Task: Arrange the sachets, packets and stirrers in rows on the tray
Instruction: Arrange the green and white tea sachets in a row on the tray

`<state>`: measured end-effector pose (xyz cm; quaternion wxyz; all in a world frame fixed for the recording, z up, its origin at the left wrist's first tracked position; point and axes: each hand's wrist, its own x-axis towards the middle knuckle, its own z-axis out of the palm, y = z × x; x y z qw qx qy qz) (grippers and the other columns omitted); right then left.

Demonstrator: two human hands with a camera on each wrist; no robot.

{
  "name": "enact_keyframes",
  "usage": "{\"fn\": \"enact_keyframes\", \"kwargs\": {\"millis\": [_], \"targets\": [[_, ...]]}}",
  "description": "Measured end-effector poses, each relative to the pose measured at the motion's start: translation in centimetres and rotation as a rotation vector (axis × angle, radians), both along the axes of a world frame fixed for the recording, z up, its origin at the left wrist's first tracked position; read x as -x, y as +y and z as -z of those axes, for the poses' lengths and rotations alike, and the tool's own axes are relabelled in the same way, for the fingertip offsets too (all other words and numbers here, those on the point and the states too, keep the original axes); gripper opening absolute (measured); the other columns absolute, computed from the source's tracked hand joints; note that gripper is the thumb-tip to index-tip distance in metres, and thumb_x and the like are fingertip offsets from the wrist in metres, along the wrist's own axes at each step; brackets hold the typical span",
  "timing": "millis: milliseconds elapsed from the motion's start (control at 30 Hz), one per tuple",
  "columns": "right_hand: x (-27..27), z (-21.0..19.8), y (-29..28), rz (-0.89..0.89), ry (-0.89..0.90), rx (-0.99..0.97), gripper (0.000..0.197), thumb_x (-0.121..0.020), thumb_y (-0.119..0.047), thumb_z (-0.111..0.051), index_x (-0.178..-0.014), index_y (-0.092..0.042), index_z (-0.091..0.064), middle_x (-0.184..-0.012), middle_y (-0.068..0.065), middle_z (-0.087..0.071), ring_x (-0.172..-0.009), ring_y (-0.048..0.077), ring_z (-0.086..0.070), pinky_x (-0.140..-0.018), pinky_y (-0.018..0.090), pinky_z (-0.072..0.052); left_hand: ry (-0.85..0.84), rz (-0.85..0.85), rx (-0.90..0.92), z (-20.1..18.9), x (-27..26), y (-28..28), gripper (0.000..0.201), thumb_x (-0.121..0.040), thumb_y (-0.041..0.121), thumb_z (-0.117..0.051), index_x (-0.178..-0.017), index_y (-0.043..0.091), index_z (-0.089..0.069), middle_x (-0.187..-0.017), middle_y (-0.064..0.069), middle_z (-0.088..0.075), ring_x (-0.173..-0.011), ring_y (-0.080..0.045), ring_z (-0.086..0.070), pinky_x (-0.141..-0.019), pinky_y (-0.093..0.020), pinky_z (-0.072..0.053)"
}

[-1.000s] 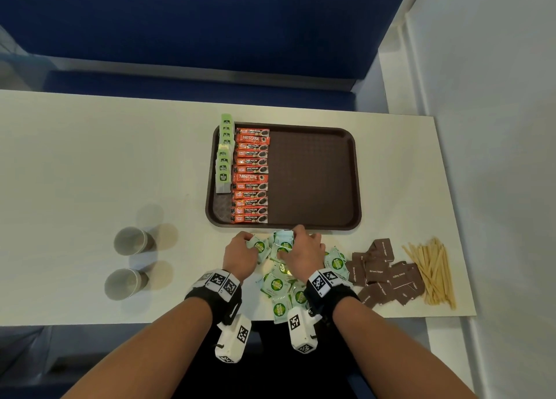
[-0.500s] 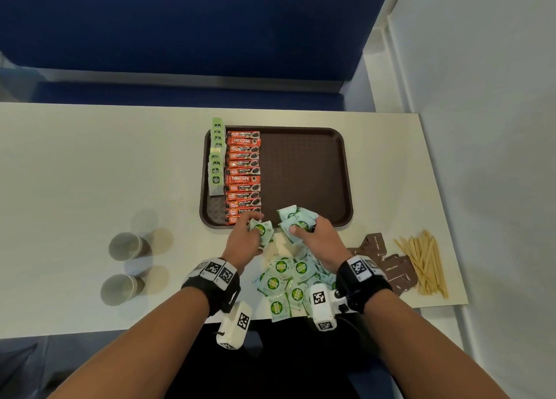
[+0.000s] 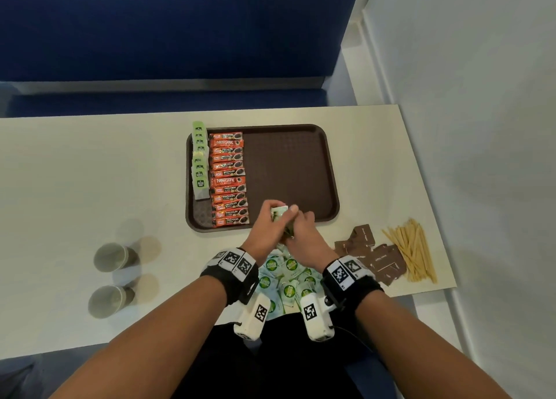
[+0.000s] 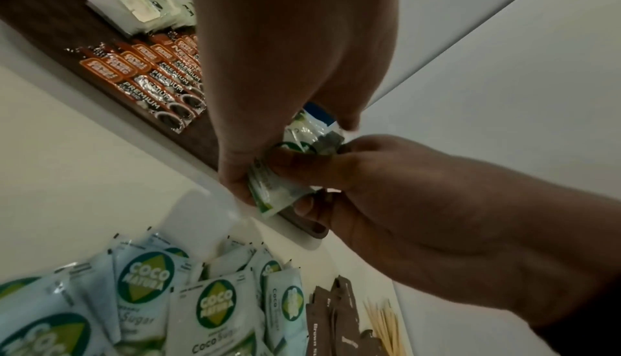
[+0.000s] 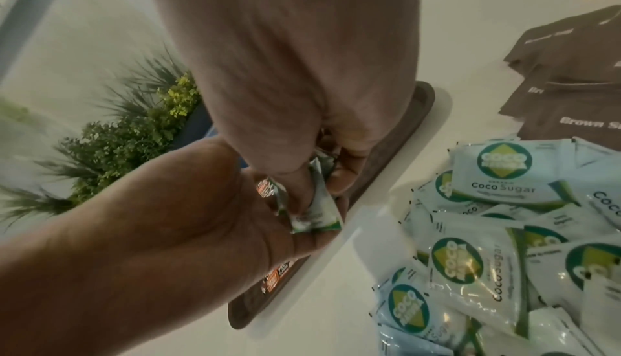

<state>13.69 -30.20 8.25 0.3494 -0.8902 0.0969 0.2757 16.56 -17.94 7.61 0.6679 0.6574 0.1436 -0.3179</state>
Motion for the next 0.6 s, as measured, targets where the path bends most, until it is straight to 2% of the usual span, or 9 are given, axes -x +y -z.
{"fn": "enact_keyframes", "kwargs": {"millis": [67,133,167,300,367,433,533,567,600], "targets": [[0.1,0.3,0.5,-0.008,0.013,0.014,0.054,-0.101,-0.007,-0.059,-0.149,-0.003,-0.036,-0.135,0.015,-0.032,-0.099,0.024,-0.054,-0.108,0.037,-0.047,-0.005,0.007,-0.001,0.5,0.2,0.4,0.037,-0.105,0.039,-0.068,-0.132,0.018,-0.052,-0.113,-0.011,-0.067,-0.089,-0.016,-0.066,-0.063,-0.024,-0.055],[0.2,0.4,0.9,0.043,-0.014,-0.011,0.051,-0.099,-0.011,-0.065,-0.145,-0.006,-0.043,-0.131,0.012,-0.034,-0.093,0.020,-0.051,-0.098,0.024,-0.045,0.013,0.017,-0.021,0.9,0.2,1.0,0.033,-0.106,0.038,-0.066,-0.131,0.021,-0.052,-0.110,-0.010,-0.067,-0.085,-0.015,-0.066,-0.055,-0.022,-0.053],[0.2,0.5,1.1,0.077,-0.036,-0.025,0.051,-0.097,-0.014,-0.070,-0.142,-0.008,-0.048,-0.129,0.011,-0.037,-0.091,0.019,-0.051,-0.092,0.021,-0.043,0.016,0.026,-0.030,1.1,0.1,1.4,0.030,-0.107,0.037,-0.066,-0.129,0.021,-0.053,-0.109,-0.010,-0.067,-0.084,-0.016,-0.067,-0.055,-0.023,-0.053],[0.3,0.7,1.9,0.107,-0.109,-0.107,0.046,-0.087,-0.024,-0.082,-0.127,-0.012,-0.064,-0.105,0.006,-0.056,-0.085,0.014,-0.053,-0.078,0.026,-0.044,-0.023,0.043,-0.092,2.2,-0.3,2.9,0.021,-0.107,0.035,-0.065,-0.117,0.018,-0.059,-0.099,-0.008,-0.068,-0.084,-0.021,-0.066,-0.058,-0.031,-0.053],[0.4,0.5,1.9,0.107,-0.071,-0.266,0.047,-0.085,-0.029,-0.084,-0.127,-0.018,-0.066,-0.099,0.001,-0.068,-0.078,0.008,-0.060,-0.074,0.028,-0.048,-0.050,0.003,-0.122,2.5,-0.4,3.5,0.022,-0.107,0.032,-0.065,-0.116,0.012,-0.062,-0.100,-0.009,-0.068,-0.086,-0.018,-0.066,-0.064,-0.030,-0.054],[0.6,0.2,1.6,0.094,0.021,-0.458,0.059,-0.084,-0.034,-0.085,-0.138,-0.028,-0.060,-0.107,-0.007,-0.076,-0.084,0.007,-0.070,-0.083,0.035,-0.058,-0.067,-0.020,-0.153,2.8,-0.2,3.9,0.023,-0.107,0.031,-0.066,-0.114,0.010,-0.064,-0.101,-0.007,-0.069,-0.088,-0.015,-0.066,-0.074,-0.030,-0.055],[1.1,0.3,0.8,0.105,0.163,-0.643,0.088,-0.081,-0.044,-0.090,-0.155,-0.034,-0.044,-0.130,-0.009,-0.068,-0.103,0.006,-0.071,-0.100,0.032,-0.057,-0.071,-0.069,-0.200,3.4,0.0,4.3,0.022,-0.105,0.035,-0.067,-0.111,0.015,-0.065,-0.103,-0.009,-0.072,-0.093,-0.023,-0.070,-0.084,-0.042,-0.058],[1.2,0.5,0.6,0.122,0.195,-0.649,0.095,-0.078,-0.047,-0.091,-0.157,-0.033,-0.041,-0.136,-0.010,-0.063,-0.109,0.006,-0.070,-0.103,0.032,-0.056,-0.055,-0.106,-0.200,3.4,0.1,4.5,0.023,-0.105,0.037,-0.067,-0.112,0.016,-0.065,-0.102,-0.010,-0.073,-0.091,-0.025,-0.070,-0.079,-0.044,-0.059],[1.3,0.7,0.4,0.128,0.205,-0.613,0.098,-0.076,-0.049,-0.092,-0.157,-0.031,-0.040,-0.136,-0.010,-0.061,-0.111,0.007,-0.069,-0.102,0.031,-0.056,-0.031,-0.143,-0.205,3.5,0.0,4.8,0.024,-0.105,0.039,-0.067,-0.114,0.017,-0.065,-0.099,-0.011,-0.073,-0.084,-0.025,-0.068,-0.068,-0.041,-0.058]]}}
